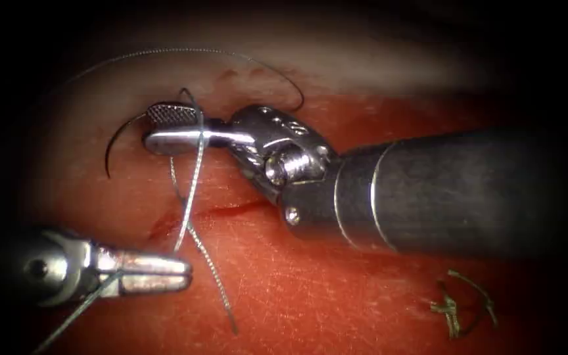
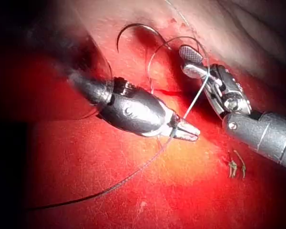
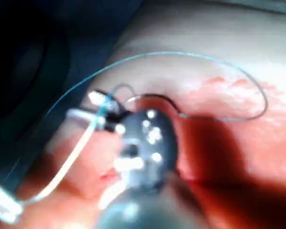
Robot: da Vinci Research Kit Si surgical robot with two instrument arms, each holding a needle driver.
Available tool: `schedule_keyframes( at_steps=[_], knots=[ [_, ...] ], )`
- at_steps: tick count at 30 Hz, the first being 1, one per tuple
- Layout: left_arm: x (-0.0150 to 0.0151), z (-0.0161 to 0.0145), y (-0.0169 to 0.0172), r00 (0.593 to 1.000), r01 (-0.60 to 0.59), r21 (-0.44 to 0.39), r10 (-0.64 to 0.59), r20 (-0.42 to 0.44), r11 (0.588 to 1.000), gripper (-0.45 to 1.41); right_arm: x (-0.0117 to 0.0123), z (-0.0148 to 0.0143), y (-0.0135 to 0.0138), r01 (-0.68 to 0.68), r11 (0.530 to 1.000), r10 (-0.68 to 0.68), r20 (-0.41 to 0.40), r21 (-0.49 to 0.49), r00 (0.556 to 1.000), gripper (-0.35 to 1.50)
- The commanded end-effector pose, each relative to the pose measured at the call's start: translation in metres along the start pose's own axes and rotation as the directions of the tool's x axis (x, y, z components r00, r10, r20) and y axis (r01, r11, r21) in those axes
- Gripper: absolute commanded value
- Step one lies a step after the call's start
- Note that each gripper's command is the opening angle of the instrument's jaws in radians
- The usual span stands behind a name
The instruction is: Wound Closure
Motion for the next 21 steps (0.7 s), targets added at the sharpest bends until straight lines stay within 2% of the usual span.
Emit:
schedule_keyframes(
  at_steps=[1,4,7,13,17,21],
  knots=[
    [-0.0013,0.0003,0.0002,1.0,0.0,0.001,0.0,0.002,1.0,-0.35,-0.0001,0.0,0.0001,-0.005,1.0,0.005,-0.001,0.021,1.0,0.37],
    [-0.0045,0.0,-0.0006,1.0,0.001,0.011,-0.001,0.012,1.0,-0.35,0.0007,-0.0004,-0.0007,-0.019,0.998,0.02,-0.007,0.058,1.0,0.36],
    [-0.006,-0.0001,-0.0011,1.0,0.008,0.015,-0.008,0.026,1.0,-0.35,0.0006,-0.0005,-0.0011,-0.024,0.998,0.024,-0.004,0.063,1.0,0.36],
    [-0.0075,-0.0003,-0.0027,0.999,0.023,0.027,-0.024,0.031,0.999,-0.35,-0.0002,-0.0003,-0.0017,-0.004,0.991,-0.001,0.04,0.131,0.999,0.64],
    [-0.0086,-0.0004,-0.0039,0.999,0.034,0.035,-0.035,0.035,0.999,-0.35,-0.0013,-0.0006,-0.0027,0.031,0.964,-0.061,0.106,0.263,0.993,0.71],
    [-0.0093,-0.0006,-0.0045,0.998,0.042,0.042,-0.043,0.037,0.998,-0.35,-0.0016,-0.0009,-0.0032,0.118,0.932,-0.165,0.111,0.343,0.98,0.57]
  ],
)
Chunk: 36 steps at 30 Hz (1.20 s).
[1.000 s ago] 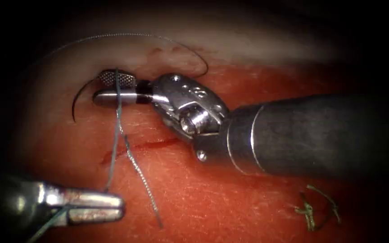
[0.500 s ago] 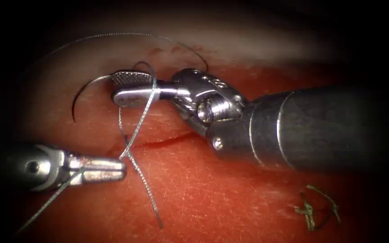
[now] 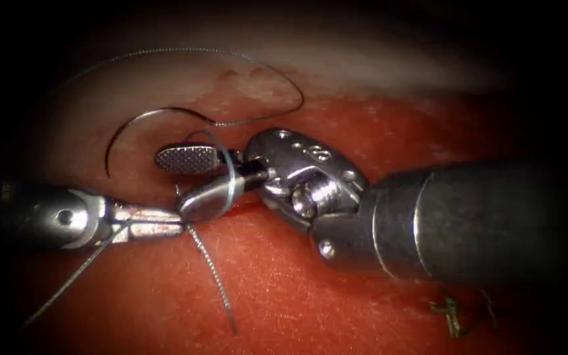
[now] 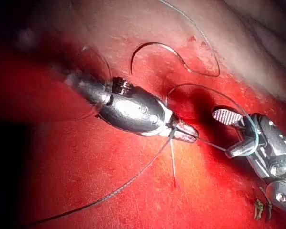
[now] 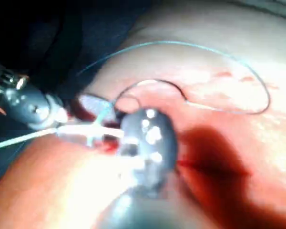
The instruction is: Wound Closure
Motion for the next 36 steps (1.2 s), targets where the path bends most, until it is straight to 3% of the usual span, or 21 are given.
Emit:
schedule_keyframes(
  at_steps=[1,5,13,22,27,30,36],
  knots=[
    [-0.0009,0.0005,0.0002,1.0,0.008,0.003,-0.008,0.0,1.0,-0.35,-0.001,0.0002,0.0002,0.034,0.999,-0.035,0.018,0.025,0.999,0.54],
    [-0.0015,0.0005,-0.0007,1.0,0.016,0.009,-0.016,0.005,1.0,-0.35,-0.0011,0.0002,0.0003,0.137,0.981,-0.154,0.119,0.135,0.981,0.37],
    [-0.0028,0.0002,-0.002,1.0,0.019,0.017,-0.019,0.021,1.0,-0.35,0.0001,0.0003,0.0009,0.199,0.93,-0.278,0.24,0.309,0.93,0.27],
    [-0.003,-0.0003,-0.0024,0.999,0.018,0.025,-0.018,0.031,1.0,-0.35,-0.0008,0.0025,0.0024,0.184,0.85,-0.413,0.408,0.493,0.814,0.27],
    [-0.0031,-0.001,-0.0029,0.998,0.016,0.036,-0.018,0.056,0.999,-0.35,-0.0018,0.0036,0.0025,0.141,0.797,-0.474,0.463,0.588,0.749,0.29],
    [-0.0033,-0.0017,-0.0032,0.997,0.013,0.042,-0.016,0.08,0.999,-0.35,-0.0031,0.0035,0.0025,0.144,0.787,-0.509,0.5,0.6,0.701,0.52],
    [-0.0045,-0.0023,-0.0028,0.993,0.0,0.045,-0.005,0.116,0.999,-0.35,-0.0059,0.0025,0.0027,0.132,0.772,-0.55,0.549,0.622,0.63,0.62]
  ],
)
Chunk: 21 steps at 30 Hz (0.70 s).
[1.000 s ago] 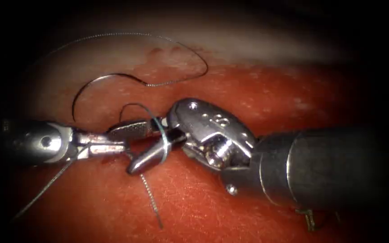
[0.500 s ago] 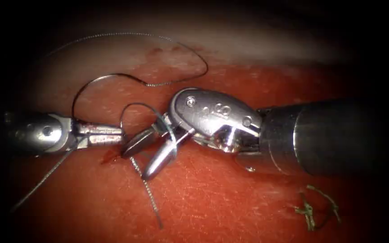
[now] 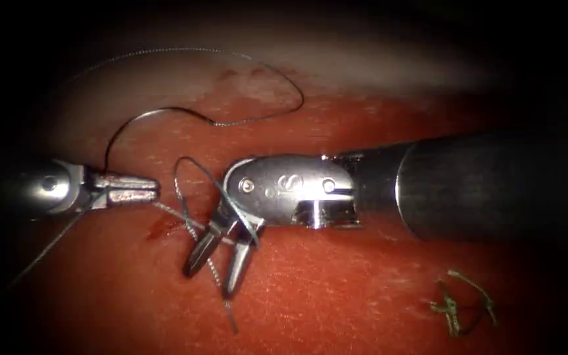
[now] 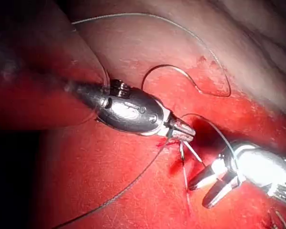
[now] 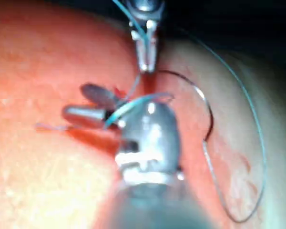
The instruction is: Wound Closure
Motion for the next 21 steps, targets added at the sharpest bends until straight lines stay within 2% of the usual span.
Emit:
schedule_keyframes(
  at_steps=[1,9,15,16,17,18,19,21],
  knots=[
    [-0.0012,0.0006,0.0005,1.0,-0.002,-0.002,0.002,0.006,1.0,-0.35,-0.0012,0.0007,0.0004,0.002,1.0,-0.003,0.026,0.009,1.0,0.64],
    [-0.0019,0.0004,0.0009,1.0,-0.009,-0.005,0.009,0.013,1.0,-0.35,-0.0031,0.0017,0.0,0.01,1.0,-0.012,0.08,0.025,0.997,0.91],
    [-0.0024,-0.0005,0.001,1.0,-0.013,-0.013,0.013,0.012,1.0,-0.35,-0.0044,0.0033,-0.0006,0.026,0.998,-0.032,0.112,0.056,0.993,0.89],
    [-0.0026,-0.0009,0.001,1.0,-0.016,-0.018,0.016,0.017,1.0,-0.35,-0.0049,0.0038,-0.0006,0.029,0.998,-0.037,0.129,0.062,0.991,0.81],
    [-0.0026,-0.0011,0.0009,1.0,-0.016,-0.019,0.017,0.017,1.0,-0.35,-0.0051,0.0039,-0.0004,0.03,0.997,-0.039,0.14,0.065,0.989,0.54],
    [-0.0027,-0.0011,0.0009,1.0,-0.016,-0.019,0.017,0.017,1.0,-0.35,-0.0052,0.0038,-0.0003,0.03,0.997,-0.04,0.146,0.064,0.988,0.2],
    [-0.0027,-0.0012,0.0008,1.0,-0.016,-0.02,0.017,0.017,1.0,-0.35,-0.0053,0.0038,-0.0002,0.032,0.996,-0.046,0.166,0.082,0.985,-0.33],
    [-0.0027,-0.0013,0.0007,1.0,-0.017,-0.024,0.017,0.016,1.0,-0.35,-0.0053,0.0038,0.0,0.026,0.993,-0.045,0.178,0.112,0.983,-0.35]
  ],
)
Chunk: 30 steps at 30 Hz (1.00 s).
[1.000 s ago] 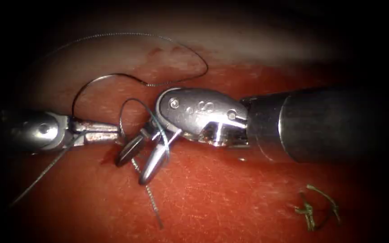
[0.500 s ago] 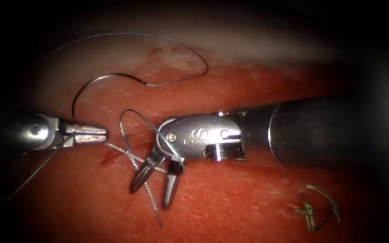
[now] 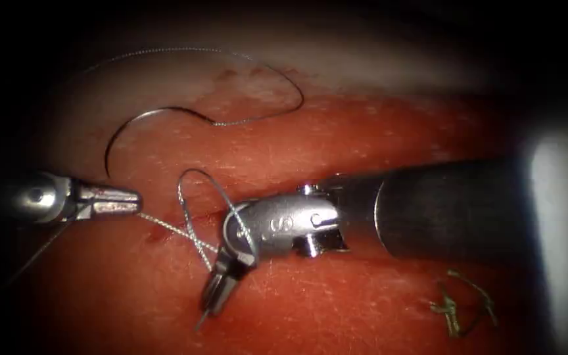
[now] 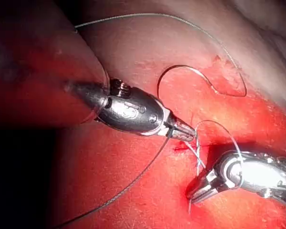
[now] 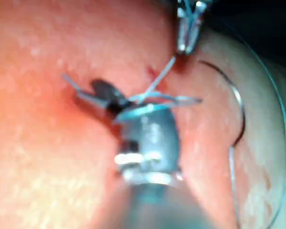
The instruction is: Wound Closure
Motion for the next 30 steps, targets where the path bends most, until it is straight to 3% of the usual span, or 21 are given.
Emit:
schedule_keyframes(
  at_steps=[1,7,13,17,22,30],
  knots=[
    [-0.0008,0.0004,0.0004,1.0,0.003,0.003,-0.003,-0.001,1.0,-0.35,-0.0002,0.0005,0.0009,-0.001,1.0,0.001,0.014,0.005,1.0,-0.35],
    [-0.0011,-0.0001,0.0008,1.0,-0.001,0.006,0.001,0.009,1.0,-0.35,-0.0003,-0.0005,0.0014,0.02,0.999,-0.021,-0.023,-0.046,1.0,-0.35],
    [-0.0015,-0.0012,0.0053,0.999,-0.004,-0.018,0.005,0.045,1.0,-0.35,-0.0013,-0.0041,0.0028,-0.06,0.986,0.042,-0.115,-0.154,0.992,-0.35],
    [-0.0007,-0.0007,0.0083,0.999,0.002,-0.05,0.0,0.048,0.999,-0.35,-0.0014,-0.0058,0.0028,-0.13,0.976,0.105,-0.145,-0.175,0.984,-0.35],
    [0.0005,-0.0011,0.0119,0.999,0.003,-0.081,0.001,0.052,0.997,-0.35,-0.0003,-0.0068,0.0002,-0.176,0.969,0.146,-0.178,-0.172,0.973,-0.35],
    [0.0009,-0.0023,0.0137,0.999,0.014,-0.094,-0.009,0.054,0.995,-0.35,0.0,-0.0076,-0.0022,-0.197,0.957,0.153,-0.202,-0.215,0.967,-0.35]
  ],
)
